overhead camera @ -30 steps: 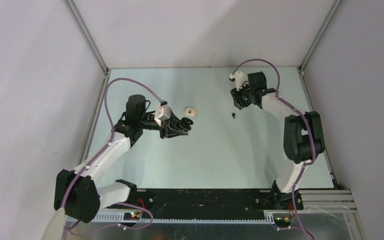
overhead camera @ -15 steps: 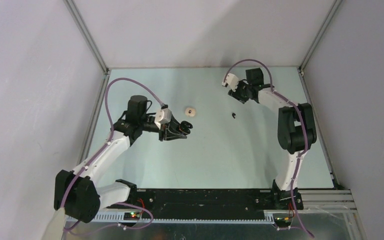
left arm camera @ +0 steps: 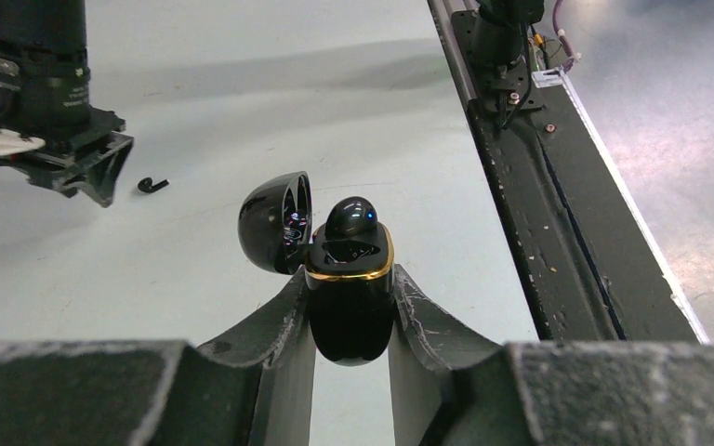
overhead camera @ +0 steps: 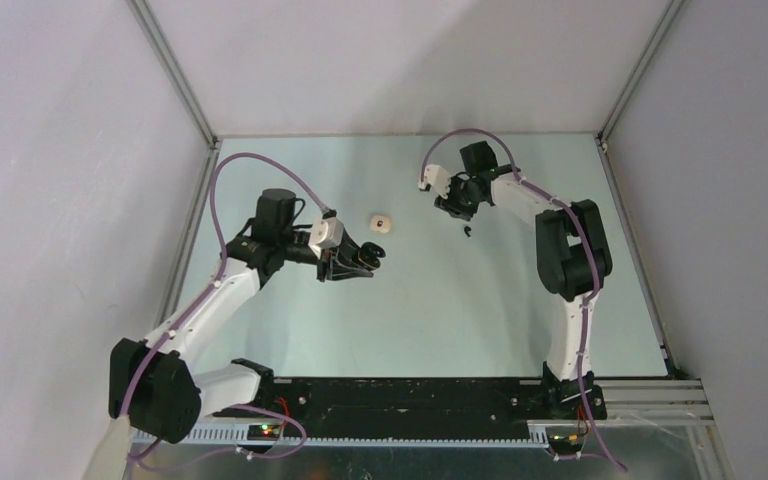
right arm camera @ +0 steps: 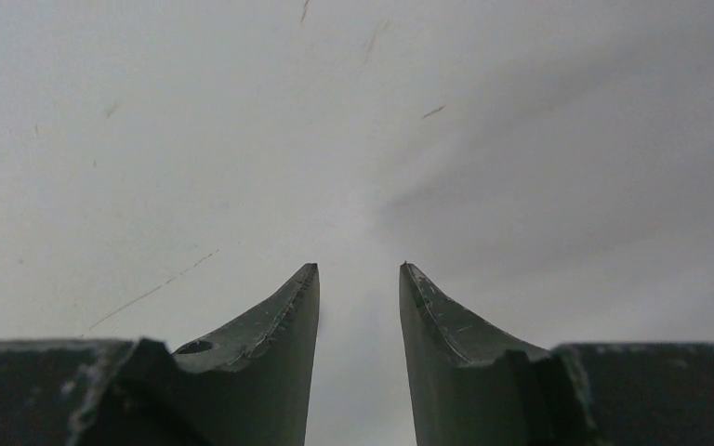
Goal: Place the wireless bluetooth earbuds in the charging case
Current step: Pick up the earbud from the center of the board.
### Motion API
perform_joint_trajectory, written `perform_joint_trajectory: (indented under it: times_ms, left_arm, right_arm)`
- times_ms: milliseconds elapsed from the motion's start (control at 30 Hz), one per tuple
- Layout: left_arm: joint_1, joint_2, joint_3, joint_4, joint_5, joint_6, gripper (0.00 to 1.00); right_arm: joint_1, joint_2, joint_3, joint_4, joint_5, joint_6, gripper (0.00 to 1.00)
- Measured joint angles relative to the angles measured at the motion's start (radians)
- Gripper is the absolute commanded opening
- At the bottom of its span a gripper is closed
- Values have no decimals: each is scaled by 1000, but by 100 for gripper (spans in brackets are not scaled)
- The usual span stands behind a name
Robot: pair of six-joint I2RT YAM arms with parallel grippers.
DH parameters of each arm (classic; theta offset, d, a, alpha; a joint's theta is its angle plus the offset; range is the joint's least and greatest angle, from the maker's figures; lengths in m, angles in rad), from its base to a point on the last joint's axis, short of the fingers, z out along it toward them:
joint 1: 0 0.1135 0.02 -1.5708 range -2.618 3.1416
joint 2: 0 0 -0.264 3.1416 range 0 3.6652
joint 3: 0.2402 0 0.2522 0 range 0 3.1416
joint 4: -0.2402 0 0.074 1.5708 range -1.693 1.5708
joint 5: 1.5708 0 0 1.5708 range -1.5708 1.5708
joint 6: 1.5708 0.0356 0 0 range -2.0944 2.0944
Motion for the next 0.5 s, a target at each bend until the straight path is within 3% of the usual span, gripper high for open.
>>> perform_joint_trajectory:
  times_ms: [500]
  left_arm:
    - [-3,8,0,-17,0,12,8]
  right_arm:
    - [-26,44,0,-132,97,-59,36]
